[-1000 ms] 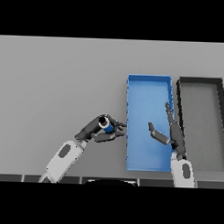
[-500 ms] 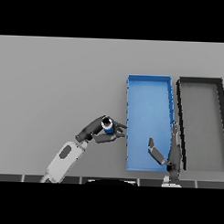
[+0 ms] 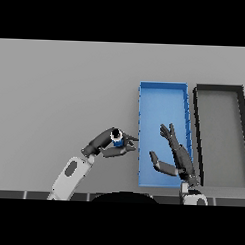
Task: Pick up the blue pipe and place it into the blue bin.
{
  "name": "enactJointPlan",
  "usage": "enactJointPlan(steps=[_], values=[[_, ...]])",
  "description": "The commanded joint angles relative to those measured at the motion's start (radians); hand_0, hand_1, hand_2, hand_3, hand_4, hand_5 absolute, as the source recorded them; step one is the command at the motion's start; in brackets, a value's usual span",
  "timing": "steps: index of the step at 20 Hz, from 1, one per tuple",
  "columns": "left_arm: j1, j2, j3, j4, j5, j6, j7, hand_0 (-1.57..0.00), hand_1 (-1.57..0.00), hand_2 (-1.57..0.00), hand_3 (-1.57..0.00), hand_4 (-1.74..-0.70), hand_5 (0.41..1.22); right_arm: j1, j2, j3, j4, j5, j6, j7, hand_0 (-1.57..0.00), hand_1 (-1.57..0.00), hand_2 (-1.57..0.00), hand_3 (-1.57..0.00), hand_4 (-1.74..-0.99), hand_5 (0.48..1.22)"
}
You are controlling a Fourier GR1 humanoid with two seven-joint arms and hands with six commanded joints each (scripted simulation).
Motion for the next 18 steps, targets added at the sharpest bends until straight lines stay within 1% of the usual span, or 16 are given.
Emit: enactJointPlan(steps=[1, 2, 4, 5, 6, 7, 8, 9, 11, 12, 13, 14, 15, 16, 18], values=[[0.003, 0.004, 0.006, -0.010, -0.001, -0.001, 0.004, -1.57, -1.57, -1.57, -1.57, -1.47, 1.221, -0.039, -0.011, 0.011, -0.026, -0.019, 0.026, 0.048, 0.00, -0.01, -0.11, 0.00, -1.247, 0.568], [0.005, 0.005, 0.006, -0.001, -0.012, -0.009, -0.007, -1.57, -1.57, -1.57, -1.57, -1.47, 1.221, -0.083, -0.017, 0.018, -0.032, -0.027, 0.038, 0.087, 0.00, -0.01, -0.10, 0.00, -1.255, 0.560], [-0.006, -0.004, 0.017, 0.001, -0.017, -0.014, 0.009, -1.57, -1.57, -1.57, -1.57, -1.47, 1.221, -0.186, -0.043, 0.034, -0.035, -0.021, 0.064, 0.170, 0.00, -0.01, -0.09, 0.00, -1.270, 0.558], [0.009, -0.001, 0.014, 0.003, -0.022, -0.024, -0.003, -1.57, -1.57, -1.57, -1.57, -1.47, 1.221, -0.241, -0.051, 0.048, -0.030, -0.022, 0.078, 0.206, 0.00, 0.00, -0.08, 0.00, -1.281, 0.558], [0.010, 0.000, 0.014, -0.005, -0.035, -0.024, -0.004, -1.57, -1.57, -1.57, -1.57, -1.47, 1.221, -0.285, -0.046, 0.067, -0.027, -0.021, 0.084, 0.231, 0.00, 0.00, -0.07, 0.00, -1.291, 0.558], [-0.010, -0.009, 0.022, 0.012, -0.041, -0.025, 0.009, -1.57, -1.57, -1.57, -1.57, -1.47, 1.221, -0.332, -0.047, 0.080, -0.024, -0.027, 0.096, 0.269, 0.00, 0.00, -0.05, 0.00, -1.296, 0.556], [-0.007, -0.017, 0.024, 0.016, -0.045, -0.027, 0.002, -1.57, -1.57, -1.57, -1.57, -1.47, 1.221, -0.374, -0.046, 0.090, -0.012, -0.029, 0.107, 0.277, 0.00, 0.00, -0.04, 0.00, -1.298, 0.559], [-0.012, -0.022, 0.030, 0.018, -0.046, -0.030, 0.000, -1.57, -1.57, -1.57, -1.57, -1.47, 1.221, -0.407, -0.034, 0.108, -0.001, -0.039, 0.117, 0.305, 0.00, 0.00, -0.04, 0.00, -1.302, 0.559], [-0.015, -0.033, 0.039, 0.035, -0.044, -0.044, -0.005, -1.57, -1.57, -1.57, -1.57, -1.47, 1.221, -0.450, -0.025, 0.124, 0.017, -0.074, 0.146, 0.335, 0.00, 0.00, -0.04, 0.00, -1.294, 0.560], [-0.014, -0.030, 0.044, 0.032, -0.048, -0.053, -0.022, -1.57, -1.57, -1.57, -1.57, -1.47, 1.221, -0.474, -0.013, 0.135, 0.024, -0.078, 0.149, 0.334, 0.00, 0.00, -0.04, 0.00, -1.282, 0.555], [-0.015, -0.035, 0.050, 0.041, -0.049, -0.058, -0.020, -1.57, -1.57, -1.57, -1.57, -1.46, 1.221, -0.517, -0.008, 0.140, 0.031, -0.080, 0.155, 0.330, 0.00, 0.00, -0.05, 0.00, -1.268, 0.555], [-0.004, -0.032, 0.055, 0.043, -0.049, -0.068, -0.028, -1.57, -1.57, -1.57, -1.57, -1.46, 1.221, -0.539, -0.012, 0.137, 0.031, -0.088, 0.160, 0.329, 0.00, 0.00, -0.05, 0.00, -1.253, 0.554], [-0.013, -0.037, 0.065, 0.043, -0.034, -0.083, -0.016, -1.57, -1.57, -1.57, -1.57, -1.46, 1.221, -0.582, 0.002, 0.154, 0.033, -0.082, 0.158, 0.357, 0.00, 0.00, -0.05, 0.00, -1.242, 0.551], [-0.017, -0.040, 0.074, 0.044, -0.021, -0.098, -0.009, -1.57, -1.57, -1.57, -1.57, -1.47, 1.221, -0.605, 0.001, 0.151, 0.041, -0.082, 0.159, 0.372, 0.00, -0.01, -0.06, 0.00, -1.232, 0.545], [-0.008, -0.051, 0.075, 0.046, -0.034, -0.102, 0.004, -1.57, -1.57, -1.57, -1.57, -1.47, 1.221, -0.669, 0.004, 0.145, 0.078, -0.090, 0.173, 0.410, -0.01, -0.02, -0.07, 0.00, -1.209, 0.534]])
